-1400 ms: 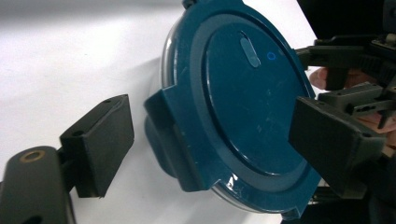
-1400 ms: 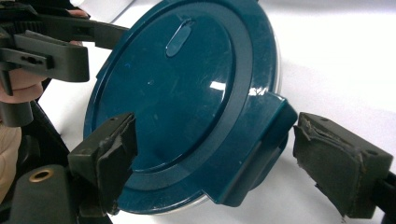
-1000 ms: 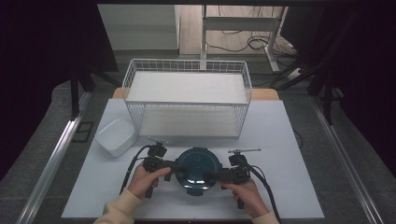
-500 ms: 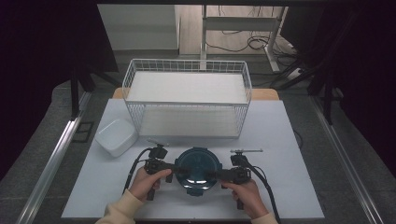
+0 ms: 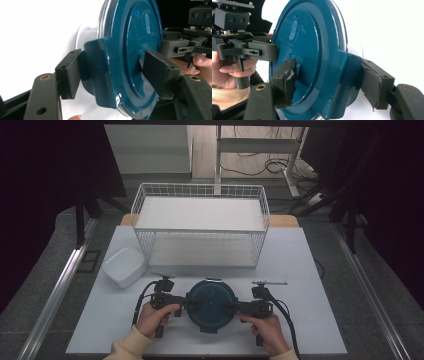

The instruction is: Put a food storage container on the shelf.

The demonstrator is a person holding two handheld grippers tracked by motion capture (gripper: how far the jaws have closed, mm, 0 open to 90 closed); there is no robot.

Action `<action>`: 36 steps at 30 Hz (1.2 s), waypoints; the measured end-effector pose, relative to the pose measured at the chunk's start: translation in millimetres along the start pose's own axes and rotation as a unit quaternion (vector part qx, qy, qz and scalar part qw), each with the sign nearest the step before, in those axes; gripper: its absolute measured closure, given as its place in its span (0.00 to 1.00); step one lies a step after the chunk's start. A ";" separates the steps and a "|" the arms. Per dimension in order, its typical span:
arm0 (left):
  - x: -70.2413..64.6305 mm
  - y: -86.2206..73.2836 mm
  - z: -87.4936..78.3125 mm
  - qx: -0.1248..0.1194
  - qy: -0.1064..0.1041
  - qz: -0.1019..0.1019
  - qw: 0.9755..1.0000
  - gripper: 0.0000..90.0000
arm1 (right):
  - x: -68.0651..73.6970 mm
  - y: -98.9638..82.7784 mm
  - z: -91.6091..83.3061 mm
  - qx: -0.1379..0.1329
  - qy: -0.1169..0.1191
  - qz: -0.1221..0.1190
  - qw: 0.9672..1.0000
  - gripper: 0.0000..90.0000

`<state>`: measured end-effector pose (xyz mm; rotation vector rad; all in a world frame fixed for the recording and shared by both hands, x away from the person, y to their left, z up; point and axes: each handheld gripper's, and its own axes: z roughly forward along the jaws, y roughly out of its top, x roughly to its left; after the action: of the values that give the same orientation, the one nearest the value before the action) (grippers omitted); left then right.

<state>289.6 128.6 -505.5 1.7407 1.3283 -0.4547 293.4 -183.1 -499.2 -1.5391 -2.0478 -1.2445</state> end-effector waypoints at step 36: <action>-23.6 -8.6 -22.1 -0.039 0.017 0.055 0.998 0.43 | 20.1 -0.2 -15.4 -0.027 0.005 -0.063 0.998 0.44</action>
<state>268.5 133.0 -479.9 1.7526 1.2503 -0.3089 281.5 -182.2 -476.9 -1.4436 -2.1499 -1.3601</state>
